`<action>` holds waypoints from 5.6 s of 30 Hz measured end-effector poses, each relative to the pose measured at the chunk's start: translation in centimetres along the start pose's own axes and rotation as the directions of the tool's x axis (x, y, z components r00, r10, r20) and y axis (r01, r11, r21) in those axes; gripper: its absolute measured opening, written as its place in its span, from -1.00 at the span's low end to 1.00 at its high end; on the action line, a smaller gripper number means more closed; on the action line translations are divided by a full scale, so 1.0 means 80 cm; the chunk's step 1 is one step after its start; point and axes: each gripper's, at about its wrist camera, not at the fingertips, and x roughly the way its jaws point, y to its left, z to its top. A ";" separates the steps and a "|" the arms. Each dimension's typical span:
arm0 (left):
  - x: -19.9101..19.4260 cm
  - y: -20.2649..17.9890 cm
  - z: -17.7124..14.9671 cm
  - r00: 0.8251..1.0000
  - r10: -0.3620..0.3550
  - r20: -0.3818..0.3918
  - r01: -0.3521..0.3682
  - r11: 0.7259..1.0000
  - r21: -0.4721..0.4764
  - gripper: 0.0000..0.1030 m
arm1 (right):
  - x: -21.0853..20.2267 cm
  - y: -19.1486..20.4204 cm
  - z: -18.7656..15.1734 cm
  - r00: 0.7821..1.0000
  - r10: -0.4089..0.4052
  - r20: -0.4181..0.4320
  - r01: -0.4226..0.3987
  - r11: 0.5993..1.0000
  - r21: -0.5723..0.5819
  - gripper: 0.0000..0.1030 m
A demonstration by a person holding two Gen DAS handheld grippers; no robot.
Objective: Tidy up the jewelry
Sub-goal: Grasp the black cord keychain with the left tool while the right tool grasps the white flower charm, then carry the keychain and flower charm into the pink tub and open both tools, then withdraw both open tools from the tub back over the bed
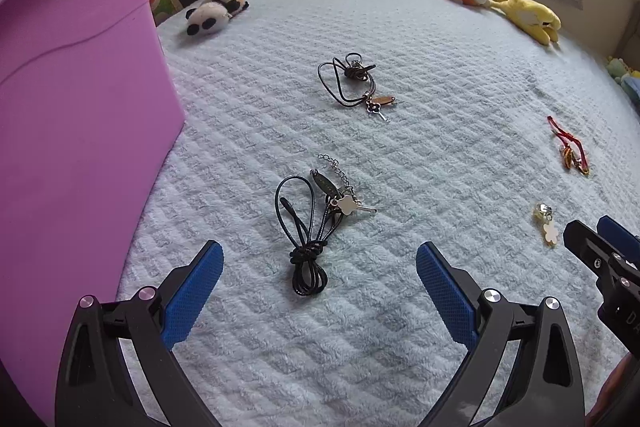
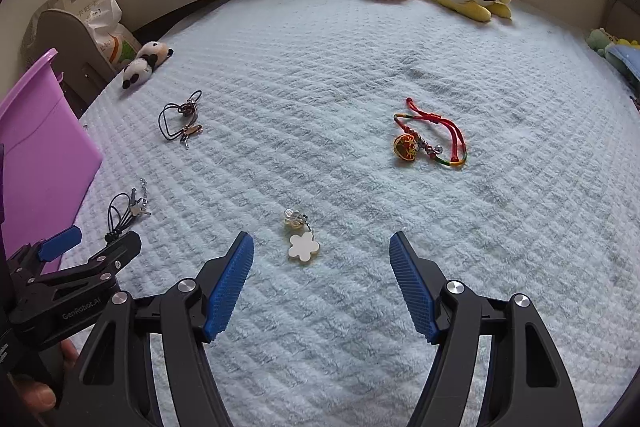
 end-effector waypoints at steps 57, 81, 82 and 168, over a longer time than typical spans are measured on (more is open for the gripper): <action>0.013 -0.011 0.003 0.998 -0.029 0.062 0.026 0.998 0.050 -0.81 | 0.034 0.034 -0.004 0.998 -0.051 0.024 0.054 0.980 -0.190 -0.69; -0.235 0.010 0.056 0.995 -0.051 0.083 0.055 0.998 -0.039 -0.81 | -0.207 0.060 0.057 0.997 0.043 0.060 -0.027 0.969 -0.245 -0.69; -0.249 0.014 0.060 0.996 -0.047 0.080 0.052 0.997 -0.052 -0.81 | -0.222 0.064 0.061 0.996 0.057 0.064 -0.039 0.967 -0.253 -0.69; -0.285 0.405 0.112 0.989 -0.024 -0.145 0.007 0.993 -0.118 0.71 | -0.198 0.457 0.131 0.911 0.174 -0.374 -0.217 0.973 -0.075 0.15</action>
